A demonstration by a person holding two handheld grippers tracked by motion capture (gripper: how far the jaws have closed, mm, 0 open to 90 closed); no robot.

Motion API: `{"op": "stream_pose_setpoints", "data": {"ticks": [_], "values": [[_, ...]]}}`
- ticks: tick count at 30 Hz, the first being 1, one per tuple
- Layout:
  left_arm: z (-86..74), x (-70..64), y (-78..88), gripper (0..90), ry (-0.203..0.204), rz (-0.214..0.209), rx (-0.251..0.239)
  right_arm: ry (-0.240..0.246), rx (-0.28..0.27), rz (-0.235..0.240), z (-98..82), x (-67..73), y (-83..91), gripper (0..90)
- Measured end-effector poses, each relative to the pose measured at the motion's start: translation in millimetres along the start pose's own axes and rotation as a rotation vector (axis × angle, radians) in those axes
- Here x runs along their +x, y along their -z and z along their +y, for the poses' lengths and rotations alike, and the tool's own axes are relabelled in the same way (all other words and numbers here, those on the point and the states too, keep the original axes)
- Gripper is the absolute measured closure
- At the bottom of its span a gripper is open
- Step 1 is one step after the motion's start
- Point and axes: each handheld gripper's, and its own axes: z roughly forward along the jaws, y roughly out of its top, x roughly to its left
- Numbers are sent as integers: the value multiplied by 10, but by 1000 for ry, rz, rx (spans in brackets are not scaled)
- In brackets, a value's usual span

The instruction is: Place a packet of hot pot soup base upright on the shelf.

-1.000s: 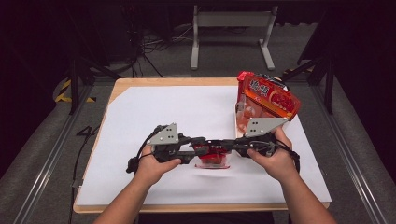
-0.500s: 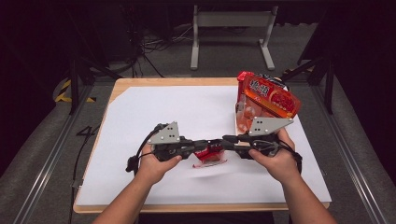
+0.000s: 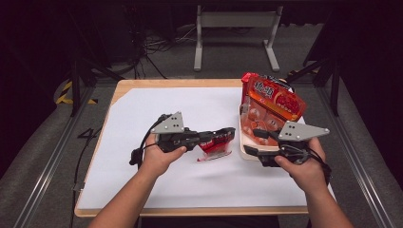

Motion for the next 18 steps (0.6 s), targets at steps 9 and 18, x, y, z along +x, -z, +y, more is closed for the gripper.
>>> {"op": "stream_pose_setpoints", "data": {"ticks": [9, 18], "values": [[172, 74, -105, 897, -28, -6, 42, -26, 0, -47, -138, -119, 241, 375], [287, 208, -215, 897, -25, -38, 62, -49, -43, -86, -150, -206, 466, 372]]}}
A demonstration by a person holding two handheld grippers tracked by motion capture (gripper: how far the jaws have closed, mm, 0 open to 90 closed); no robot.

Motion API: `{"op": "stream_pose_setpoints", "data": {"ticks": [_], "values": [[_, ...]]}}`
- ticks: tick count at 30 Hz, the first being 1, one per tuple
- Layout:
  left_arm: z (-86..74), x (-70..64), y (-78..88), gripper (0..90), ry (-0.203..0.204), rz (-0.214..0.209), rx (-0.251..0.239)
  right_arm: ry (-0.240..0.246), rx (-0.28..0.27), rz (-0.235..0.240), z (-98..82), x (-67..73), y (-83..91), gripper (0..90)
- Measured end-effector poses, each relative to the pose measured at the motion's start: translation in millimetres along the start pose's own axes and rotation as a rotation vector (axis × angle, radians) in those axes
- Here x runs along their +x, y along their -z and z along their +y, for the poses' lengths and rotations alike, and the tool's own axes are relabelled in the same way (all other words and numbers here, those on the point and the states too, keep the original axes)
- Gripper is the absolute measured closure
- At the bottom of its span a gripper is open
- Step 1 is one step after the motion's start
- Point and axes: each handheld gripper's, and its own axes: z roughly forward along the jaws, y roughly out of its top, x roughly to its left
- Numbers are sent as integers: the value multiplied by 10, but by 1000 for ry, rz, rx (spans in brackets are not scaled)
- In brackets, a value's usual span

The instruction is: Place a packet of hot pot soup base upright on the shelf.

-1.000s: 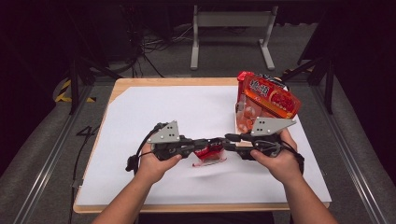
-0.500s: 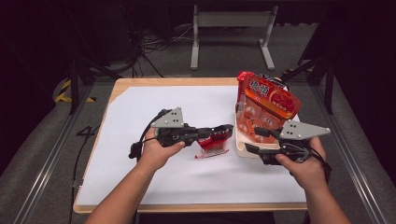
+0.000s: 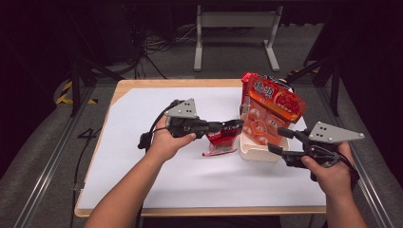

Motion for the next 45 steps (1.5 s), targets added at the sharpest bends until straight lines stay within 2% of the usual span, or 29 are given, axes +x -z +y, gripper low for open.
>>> {"op": "stream_pose_setpoints", "data": {"ticks": [12, 15, 25, 28, 38, 45], "values": [[165, 122, -165, 897, -42, -41, 5, -23, -22, -37, -59, -34, 210, 372], [222, 154, -233, 897, -65, -52, 29, -29, -29, -47, -76, -32, 279, 372], [299, 238, -362, 897, -93, -93, 20, -41, -43, -68, -102, -43, 390, 372], [334, 252, -413, 898, -124, -109, 31, -45, -43, -70, -108, -43, 414, 372], [400, 333, -579, 897, -113, -148, -9, -60, -40, -100, -162, -68, 517, 367], [426, 363, -719, 896, -114, -206, -22, -68, -44, -119, -194, -78, 594, 361]]}}
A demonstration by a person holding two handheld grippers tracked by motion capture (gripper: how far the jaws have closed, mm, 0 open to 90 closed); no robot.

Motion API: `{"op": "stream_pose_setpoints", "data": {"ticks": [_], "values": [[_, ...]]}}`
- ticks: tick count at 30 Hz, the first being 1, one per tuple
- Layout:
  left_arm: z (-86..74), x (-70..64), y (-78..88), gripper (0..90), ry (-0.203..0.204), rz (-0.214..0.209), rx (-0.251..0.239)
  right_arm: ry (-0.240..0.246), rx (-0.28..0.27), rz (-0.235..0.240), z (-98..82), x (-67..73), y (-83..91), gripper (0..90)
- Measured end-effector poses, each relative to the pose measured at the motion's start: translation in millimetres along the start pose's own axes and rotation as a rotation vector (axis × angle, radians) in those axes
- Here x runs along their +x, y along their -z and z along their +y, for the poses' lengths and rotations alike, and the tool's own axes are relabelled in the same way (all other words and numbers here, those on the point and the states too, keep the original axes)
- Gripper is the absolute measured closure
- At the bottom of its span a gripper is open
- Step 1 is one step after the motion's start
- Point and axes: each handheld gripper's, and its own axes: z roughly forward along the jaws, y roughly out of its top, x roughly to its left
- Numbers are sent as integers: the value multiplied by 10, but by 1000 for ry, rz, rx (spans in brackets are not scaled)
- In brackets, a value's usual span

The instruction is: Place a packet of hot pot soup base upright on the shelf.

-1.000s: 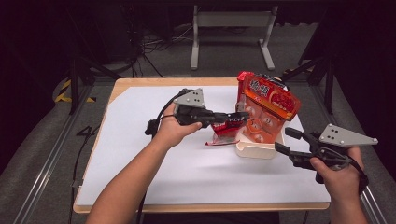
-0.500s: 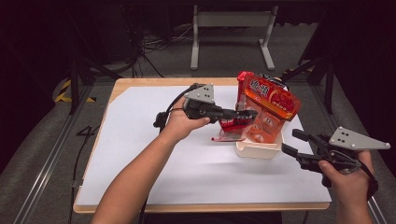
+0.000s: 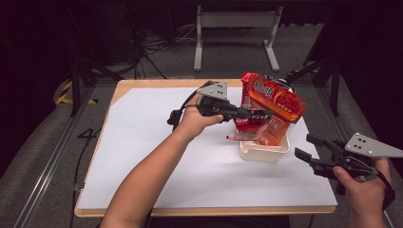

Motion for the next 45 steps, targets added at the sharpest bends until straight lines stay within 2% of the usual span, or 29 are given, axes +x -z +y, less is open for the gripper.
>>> {"op": "stream_pose_setpoints", "data": {"ticks": [9, 26, 36, 45], "values": [[35, -50, -133, 896, -10, -60, 1, -9, -9, -11, -6, -10, 67, 359], [14, -66, -363, 895, -10, -109, 7, -11, -16, -13, 3, -17, 74, 355], [-13, -44, -532, 894, -30, -96, -6, -11, -17, -10, 1, -20, 76, 353], [-64, -35, -620, 893, -17, -72, -13, -11, -14, -9, 0, -19, 72, 353]]}}
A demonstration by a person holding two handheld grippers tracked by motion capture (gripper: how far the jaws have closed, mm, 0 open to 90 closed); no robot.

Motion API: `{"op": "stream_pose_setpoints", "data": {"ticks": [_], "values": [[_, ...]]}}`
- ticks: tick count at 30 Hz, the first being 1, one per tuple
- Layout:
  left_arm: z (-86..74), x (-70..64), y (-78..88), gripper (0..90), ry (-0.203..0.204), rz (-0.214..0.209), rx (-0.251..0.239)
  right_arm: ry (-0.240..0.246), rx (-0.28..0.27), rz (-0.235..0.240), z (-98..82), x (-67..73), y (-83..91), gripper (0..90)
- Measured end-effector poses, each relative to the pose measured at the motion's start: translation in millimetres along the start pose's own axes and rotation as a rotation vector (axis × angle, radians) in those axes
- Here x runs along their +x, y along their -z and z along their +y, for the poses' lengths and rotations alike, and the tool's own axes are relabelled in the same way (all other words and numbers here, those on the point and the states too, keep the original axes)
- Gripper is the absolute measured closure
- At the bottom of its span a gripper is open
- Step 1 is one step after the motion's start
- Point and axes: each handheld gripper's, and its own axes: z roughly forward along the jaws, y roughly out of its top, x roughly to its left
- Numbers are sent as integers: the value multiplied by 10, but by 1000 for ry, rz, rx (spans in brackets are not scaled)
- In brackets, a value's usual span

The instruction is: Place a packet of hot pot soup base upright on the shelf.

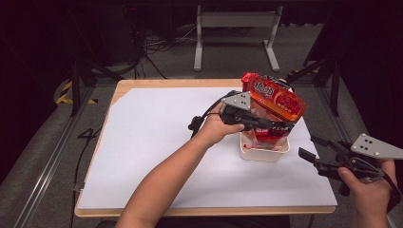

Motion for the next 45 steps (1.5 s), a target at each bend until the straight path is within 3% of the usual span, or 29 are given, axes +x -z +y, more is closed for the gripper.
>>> {"op": "stream_pose_setpoints", "data": {"ticks": [13, 22, 23, 26, 35, 39, 45], "values": [[-174, 38, -105, 889, 24, 37, 15, 3, 7, 2, -2, 3, -27, 350], [-267, 41, -68, 852, 41, 56, 24, 8, 9, 5, -2, -1, -46, 349], [-264, 42, -59, 832, 42, 66, 25, 9, 10, 6, -1, -1, -53, 349], [-262, 29, -49, 637, 54, 97, 42, 13, 15, 8, 1, 4, -75, 348], [-253, -39, 13, 292, 104, 144, 17, 13, 23, 15, -6, -5, -120, 341], [-206, -147, 101, 243, 88, 177, 8, 15, 22, 15, -4, -19, -145, 330], [-188, -261, 268, 211, 102, 211, -5, 23, 33, 15, -14, -40, -207, 313]]}}
